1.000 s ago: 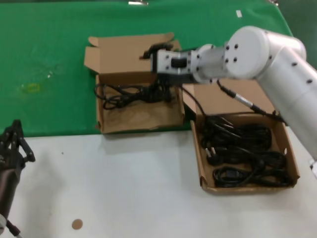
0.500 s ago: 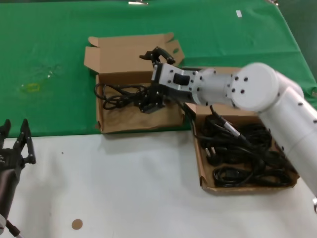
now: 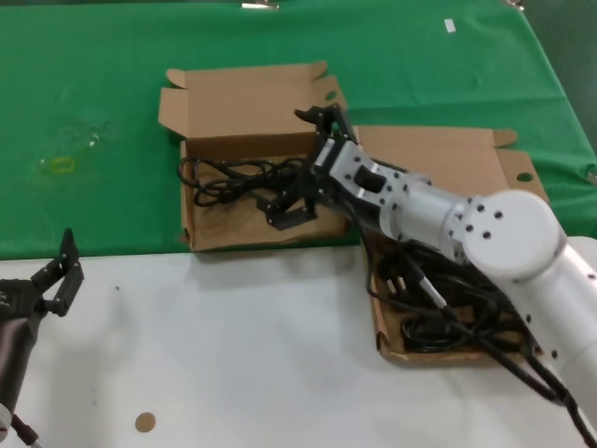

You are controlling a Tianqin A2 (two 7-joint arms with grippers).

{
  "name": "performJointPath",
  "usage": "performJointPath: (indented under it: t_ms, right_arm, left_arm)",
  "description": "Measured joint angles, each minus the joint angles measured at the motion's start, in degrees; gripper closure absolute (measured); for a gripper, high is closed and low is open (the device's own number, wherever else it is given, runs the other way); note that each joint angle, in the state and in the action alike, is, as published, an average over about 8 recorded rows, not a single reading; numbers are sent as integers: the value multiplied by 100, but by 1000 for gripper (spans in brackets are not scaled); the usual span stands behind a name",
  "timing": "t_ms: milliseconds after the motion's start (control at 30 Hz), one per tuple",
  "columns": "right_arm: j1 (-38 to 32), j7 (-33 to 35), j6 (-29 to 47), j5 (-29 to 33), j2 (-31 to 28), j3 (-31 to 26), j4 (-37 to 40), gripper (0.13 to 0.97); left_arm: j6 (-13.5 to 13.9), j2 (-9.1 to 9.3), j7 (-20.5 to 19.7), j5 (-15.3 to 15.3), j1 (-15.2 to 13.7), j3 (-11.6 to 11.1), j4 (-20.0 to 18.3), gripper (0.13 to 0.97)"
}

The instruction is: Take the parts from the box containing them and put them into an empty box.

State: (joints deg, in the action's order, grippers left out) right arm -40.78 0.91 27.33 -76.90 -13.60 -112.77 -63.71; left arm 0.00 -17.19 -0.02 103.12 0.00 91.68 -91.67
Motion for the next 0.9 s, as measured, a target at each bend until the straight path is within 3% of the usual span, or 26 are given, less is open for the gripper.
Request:
performJointPath:
  t_ms: [67, 200, 467, 767, 900]
  right_arm:
    - [177, -4, -118, -114, -16, 92, -121, 164]
    - [527, -12, -353, -339, -46, 273, -361, 141]
    - [1224, -27, -820, -788, -108, 633, -839, 129]
    - [2008, -45, -1341, -1290, -177, 1040, -1378, 129]
    - [2359, -53, -1578, -1518, -207, 1221, -1618, 129]
  left_arm:
    - [0, 0, 0, 0, 0, 0, 0, 564]
    - [0, 0, 0, 0, 0, 0, 0, 564]
    - [0, 0, 3, 0, 0, 0, 0, 350]
    - [0, 0, 2, 0, 0, 0, 0, 208]
    - [0, 0, 2, 0, 0, 0, 0, 182]
